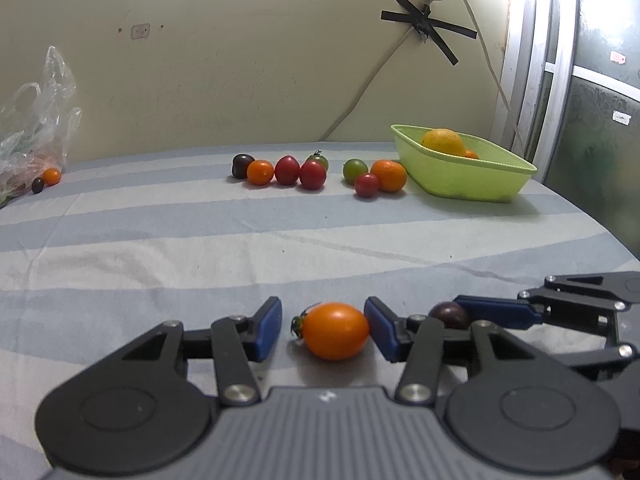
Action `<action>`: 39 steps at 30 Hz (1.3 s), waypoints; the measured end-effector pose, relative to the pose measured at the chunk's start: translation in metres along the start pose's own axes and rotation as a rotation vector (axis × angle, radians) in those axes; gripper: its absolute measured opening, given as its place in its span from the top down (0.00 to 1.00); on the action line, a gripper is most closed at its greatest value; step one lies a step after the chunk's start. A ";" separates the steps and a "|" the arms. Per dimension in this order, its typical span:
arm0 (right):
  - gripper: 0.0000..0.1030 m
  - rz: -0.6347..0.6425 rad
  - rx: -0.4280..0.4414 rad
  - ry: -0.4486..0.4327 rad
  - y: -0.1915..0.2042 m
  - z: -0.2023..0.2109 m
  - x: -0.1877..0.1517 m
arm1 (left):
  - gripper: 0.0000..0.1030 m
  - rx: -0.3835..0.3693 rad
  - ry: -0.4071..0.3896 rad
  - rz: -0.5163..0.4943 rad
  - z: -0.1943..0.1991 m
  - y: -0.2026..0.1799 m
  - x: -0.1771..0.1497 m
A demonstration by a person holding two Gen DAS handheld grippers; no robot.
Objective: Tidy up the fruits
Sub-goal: 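Carry both tomatoes over the green basket and open both grippers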
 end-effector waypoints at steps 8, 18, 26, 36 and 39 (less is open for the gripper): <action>0.74 0.005 0.009 -0.016 0.001 0.002 0.000 | 0.65 0.002 -0.016 -0.044 0.004 -0.010 -0.001; 0.74 -0.093 0.012 -0.102 -0.028 0.021 0.016 | 0.65 -0.164 -0.014 -0.008 -0.001 -0.045 0.044; 0.74 -0.093 -0.187 -0.225 -0.113 0.054 0.057 | 0.64 -0.249 -0.067 0.001 -0.036 -0.106 0.127; 0.73 -0.160 -0.344 -0.266 -0.196 0.053 0.063 | 0.63 -0.209 -0.001 -0.024 -0.113 -0.163 0.150; 0.72 -0.170 -0.352 -0.248 -0.200 0.049 0.058 | 0.52 -0.204 -0.003 -0.019 -0.121 -0.167 0.146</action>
Point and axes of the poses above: each gripper's, at about its wrist camera, not at the fingertips, and z roughly against the way its jaws point, y to its left, x to its top, the point moved 10 cm from there along -z, roughly the way its jaws point, and after that the axes turned 15 degrees about x, right-handed, at the moved point
